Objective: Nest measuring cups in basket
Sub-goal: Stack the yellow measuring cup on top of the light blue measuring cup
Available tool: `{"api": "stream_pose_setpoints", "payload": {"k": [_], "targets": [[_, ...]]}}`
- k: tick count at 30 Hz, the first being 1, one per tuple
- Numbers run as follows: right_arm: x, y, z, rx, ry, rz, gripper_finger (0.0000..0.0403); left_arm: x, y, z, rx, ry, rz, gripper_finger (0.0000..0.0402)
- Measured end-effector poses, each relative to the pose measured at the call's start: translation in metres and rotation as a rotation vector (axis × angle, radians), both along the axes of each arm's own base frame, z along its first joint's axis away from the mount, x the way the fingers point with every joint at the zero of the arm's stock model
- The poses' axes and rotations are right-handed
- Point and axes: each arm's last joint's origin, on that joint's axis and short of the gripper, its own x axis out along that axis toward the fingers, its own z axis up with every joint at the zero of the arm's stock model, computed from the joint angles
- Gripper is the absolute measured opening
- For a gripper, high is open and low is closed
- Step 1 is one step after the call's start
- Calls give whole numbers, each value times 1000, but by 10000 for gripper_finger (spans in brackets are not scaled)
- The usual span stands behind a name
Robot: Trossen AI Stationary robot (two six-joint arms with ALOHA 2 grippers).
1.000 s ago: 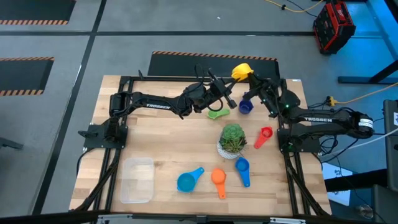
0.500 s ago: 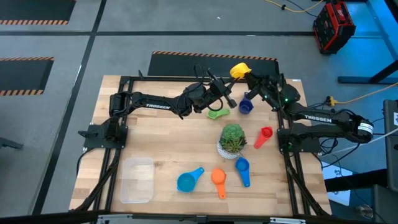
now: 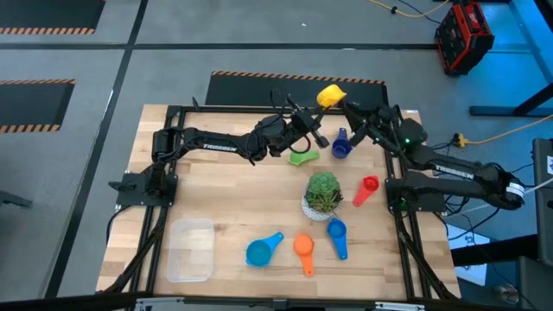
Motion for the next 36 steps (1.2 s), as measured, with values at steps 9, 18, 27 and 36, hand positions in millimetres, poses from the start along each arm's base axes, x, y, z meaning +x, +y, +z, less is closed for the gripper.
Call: {"api": "stream_pose_setpoints", "payload": {"k": [9,18,27,36], "targets": [[-36,20,3,-37,112,3,124,2,-2,-5,-31,40,15,3],[-62,36,-4,-41,207,56,124,-2,-28,6,-118,73,-202,3],[-69,41,-10,-24,255,102,124,-37,-38,35,-522,198,-663,3],[-69,41,-11,-40,269,98,124,-66,-49,39,-1119,423,-1128,3]]}}
